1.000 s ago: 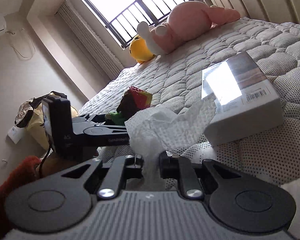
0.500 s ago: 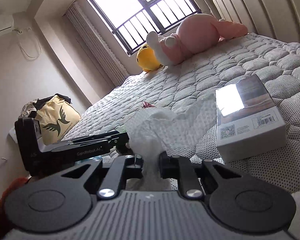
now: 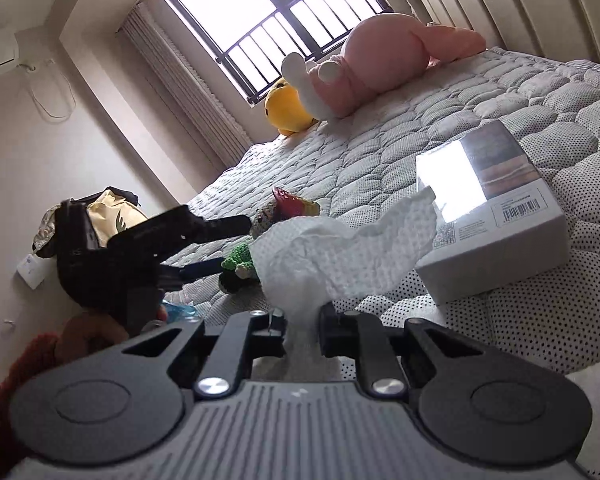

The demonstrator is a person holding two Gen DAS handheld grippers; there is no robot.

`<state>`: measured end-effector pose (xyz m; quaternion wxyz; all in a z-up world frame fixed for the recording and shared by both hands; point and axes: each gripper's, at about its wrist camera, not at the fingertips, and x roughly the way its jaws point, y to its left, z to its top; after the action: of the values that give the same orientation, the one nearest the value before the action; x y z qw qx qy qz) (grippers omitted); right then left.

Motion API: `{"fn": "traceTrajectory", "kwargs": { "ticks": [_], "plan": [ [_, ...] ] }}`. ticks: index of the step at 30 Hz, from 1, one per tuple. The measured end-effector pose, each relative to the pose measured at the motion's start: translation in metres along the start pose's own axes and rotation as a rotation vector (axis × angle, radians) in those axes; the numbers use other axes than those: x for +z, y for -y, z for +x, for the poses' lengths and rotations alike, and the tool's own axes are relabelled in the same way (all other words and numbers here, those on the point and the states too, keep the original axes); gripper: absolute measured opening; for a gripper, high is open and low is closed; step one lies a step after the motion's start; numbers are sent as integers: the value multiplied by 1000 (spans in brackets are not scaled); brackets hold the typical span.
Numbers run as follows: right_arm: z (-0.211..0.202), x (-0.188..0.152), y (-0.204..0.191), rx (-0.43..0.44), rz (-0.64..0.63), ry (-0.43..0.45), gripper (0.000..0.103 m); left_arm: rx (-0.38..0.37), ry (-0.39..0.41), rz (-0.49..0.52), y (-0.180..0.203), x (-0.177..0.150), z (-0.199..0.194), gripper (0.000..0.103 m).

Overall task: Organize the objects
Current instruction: 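Move the open left tool toward the crocheted doll, then close the left tool on the crocheted doll while the right tool holds the tissue above it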

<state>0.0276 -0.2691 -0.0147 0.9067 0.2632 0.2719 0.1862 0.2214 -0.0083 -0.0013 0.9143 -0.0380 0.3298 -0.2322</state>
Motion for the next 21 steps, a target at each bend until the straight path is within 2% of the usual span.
{"fn": "traceTrajectory", "kwargs": {
  "ticks": [3,4,7,9,11,12,13,16,18,19,21],
  "plan": [
    [-3,0,6,-5,-3,5,17,49,-87,351,26,-6,26,99],
    [-2,0,9,-8,4,7,17,68,-96,428,30,-9,32,101],
    [-1,-1,19,-15,28,11,17,80,-77,527,34,-15,43,103],
    [3,-2,22,-19,42,3,17,69,-79,477,31,-11,48,103],
    [5,-3,23,-19,47,-4,17,38,-85,418,29,-9,48,88],
    [5,-3,22,-17,44,-3,17,19,-89,380,28,-9,44,77],
    [4,-3,21,-16,41,-1,17,1,-90,346,27,-10,38,75],
    [-3,-1,18,-16,36,18,17,-87,-98,251,33,-23,13,75],
    [-9,0,15,-14,31,34,17,-141,-97,227,46,-40,-8,75],
    [-13,1,11,-5,26,45,17,-141,-94,240,55,-50,-17,77],
    [-20,5,0,26,10,71,17,-86,-81,290,76,-68,-30,81]
  ]
}}
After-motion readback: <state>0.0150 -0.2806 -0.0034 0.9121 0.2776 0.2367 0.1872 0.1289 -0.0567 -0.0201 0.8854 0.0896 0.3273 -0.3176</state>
